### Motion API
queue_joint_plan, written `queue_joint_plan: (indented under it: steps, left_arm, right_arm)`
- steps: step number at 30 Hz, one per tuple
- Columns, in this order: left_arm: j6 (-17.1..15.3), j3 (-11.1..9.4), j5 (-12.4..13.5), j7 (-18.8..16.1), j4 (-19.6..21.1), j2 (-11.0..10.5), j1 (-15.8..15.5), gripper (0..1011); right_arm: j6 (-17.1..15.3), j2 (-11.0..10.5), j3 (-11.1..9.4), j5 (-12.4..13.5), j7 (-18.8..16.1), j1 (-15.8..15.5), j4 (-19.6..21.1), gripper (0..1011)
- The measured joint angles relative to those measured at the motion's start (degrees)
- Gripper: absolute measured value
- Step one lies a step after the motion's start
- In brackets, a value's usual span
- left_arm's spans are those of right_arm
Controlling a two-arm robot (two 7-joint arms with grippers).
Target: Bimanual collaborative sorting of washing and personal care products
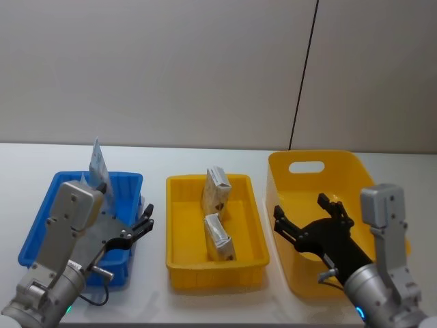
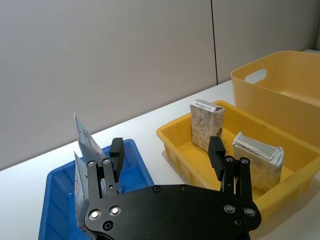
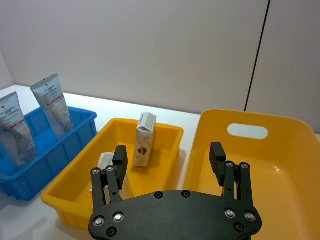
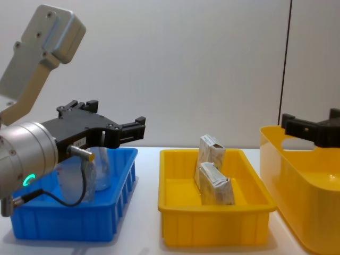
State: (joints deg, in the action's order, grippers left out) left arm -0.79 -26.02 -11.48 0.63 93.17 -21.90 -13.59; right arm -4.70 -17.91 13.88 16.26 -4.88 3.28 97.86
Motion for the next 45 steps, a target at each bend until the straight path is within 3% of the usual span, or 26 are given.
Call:
queue_joint_plan:
  steps: [23, 45]
  left_arm:
    - [0.0, 0.0, 0.0, 0.0, 0.0, 0.0, 0.0, 1001]
    - [0.0, 0.0, 0.0, 0.0, 0.0, 0.0, 0.0, 1001]
  right_arm:
    - [-12.0, 5.3, 4.9, -1.1, -1.9, 11.2, -7.8, 1002]
    - [-28.5, 13.0, 6.6, -2.2, 4.0, 17.6, -12.3, 1002]
